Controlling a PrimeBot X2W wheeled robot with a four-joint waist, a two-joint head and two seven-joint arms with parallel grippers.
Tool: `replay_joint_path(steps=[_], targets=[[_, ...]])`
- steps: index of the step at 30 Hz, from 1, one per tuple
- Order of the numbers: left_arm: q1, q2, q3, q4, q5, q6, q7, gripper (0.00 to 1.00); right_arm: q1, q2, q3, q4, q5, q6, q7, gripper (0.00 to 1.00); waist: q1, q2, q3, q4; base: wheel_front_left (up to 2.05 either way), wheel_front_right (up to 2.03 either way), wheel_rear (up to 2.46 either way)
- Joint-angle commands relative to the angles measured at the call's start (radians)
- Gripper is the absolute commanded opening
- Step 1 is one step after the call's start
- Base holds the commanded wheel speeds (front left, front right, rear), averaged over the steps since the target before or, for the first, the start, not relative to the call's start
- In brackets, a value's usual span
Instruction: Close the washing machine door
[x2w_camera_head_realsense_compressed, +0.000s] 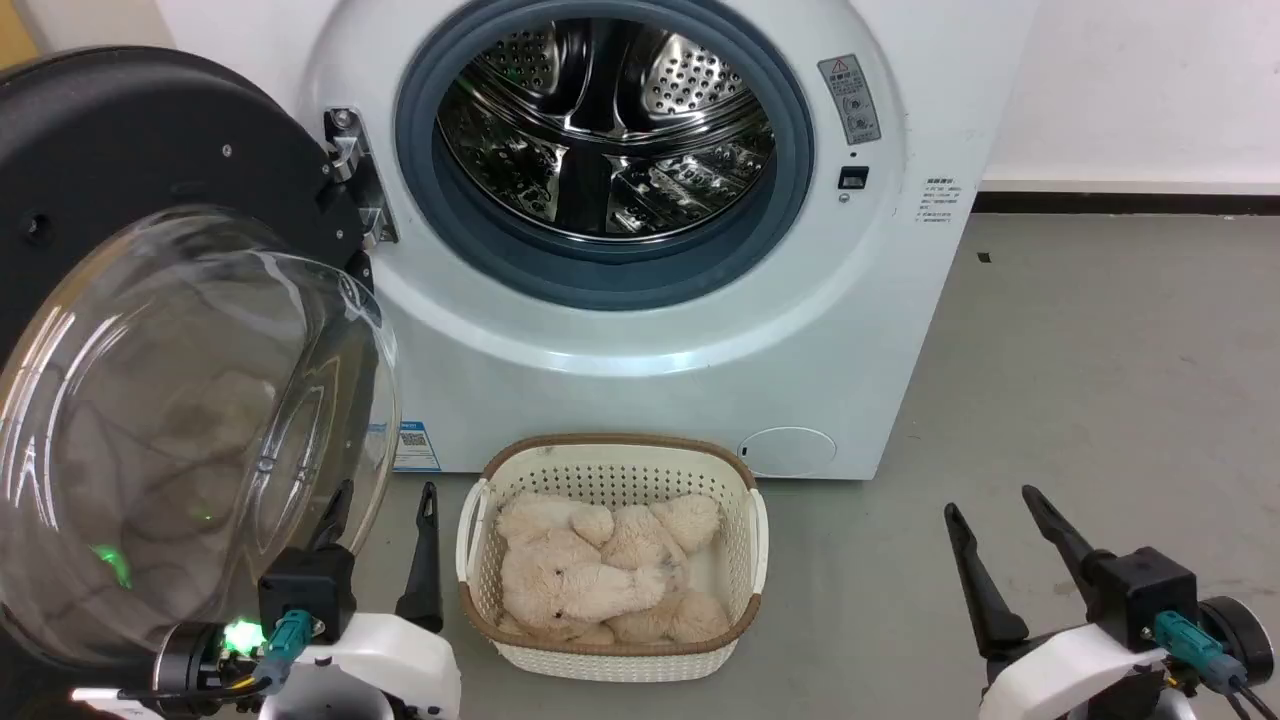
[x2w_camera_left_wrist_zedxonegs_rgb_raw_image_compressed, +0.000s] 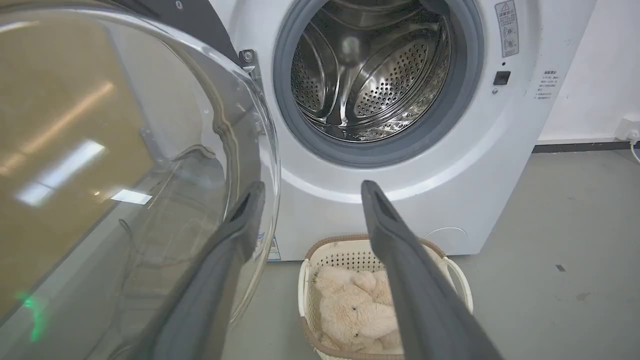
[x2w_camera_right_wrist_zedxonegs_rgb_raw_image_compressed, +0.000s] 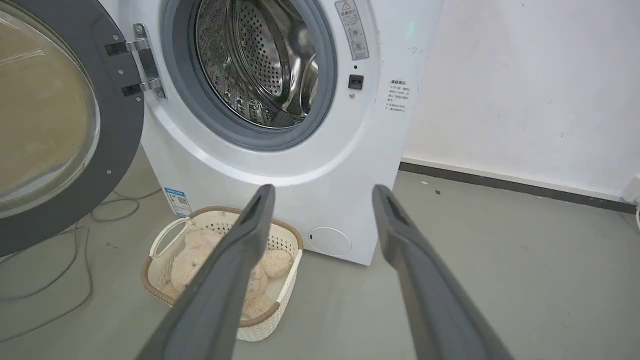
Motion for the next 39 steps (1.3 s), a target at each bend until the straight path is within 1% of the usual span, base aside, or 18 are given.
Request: replay_joint_path(steps=[1, 14, 22, 27, 28, 39], targets=[[0.007, 0.0, -0.002, 0.002, -0.006, 0.003, -0.009, 1.0, 0.003, 0.0, -0.004, 0.001, 0.007, 0.0, -0.01, 1.0, 0.0, 0.0, 0.0, 0.0, 0.0, 0.0, 0.0], [0.02, 0.0, -0.013, 0.004, -0.016, 0.007, -0.036, 1.0, 0.011, 0.001, -0.009, -0.007, 0.02, 0.0, -0.037, 1.0, 0.0, 0.0, 0.001, 0.009, 0.0, 0.0, 0.0], [0.029, 0.0, -0.02, 0.001, -0.022, 0.011, -0.057, 1.0, 0.02, 0.001, 0.003, -0.016, 0.026, 0.0, -0.058, 1.0, 0.0, 0.0, 0.0, 0.041, 0.0, 0.0, 0.0], [0.036, 0.0, -0.024, -0.003, -0.025, 0.014, -0.067, 1.0, 0.024, 0.001, 0.006, -0.019, 0.031, 0.0, -0.068, 1.0, 0.0, 0.0, -0.001, 0.068, 0.0, 0.0, 0.0], [0.039, 0.0, -0.027, -0.006, -0.026, 0.015, -0.073, 1.0, 0.027, 0.002, 0.009, -0.02, 0.033, 0.0, -0.074, 1.0, 0.0, 0.0, -0.002, 0.086, 0.0, 0.0, 0.0], [0.052, 0.0, -0.036, -0.012, -0.03, 0.02, -0.096, 1.0, 0.032, 0.002, 0.024, -0.02, 0.037, 0.0, -0.097, 1.0, 0.0, 0.0, -0.005, 0.165, 0.0, 0.0, 0.0]])
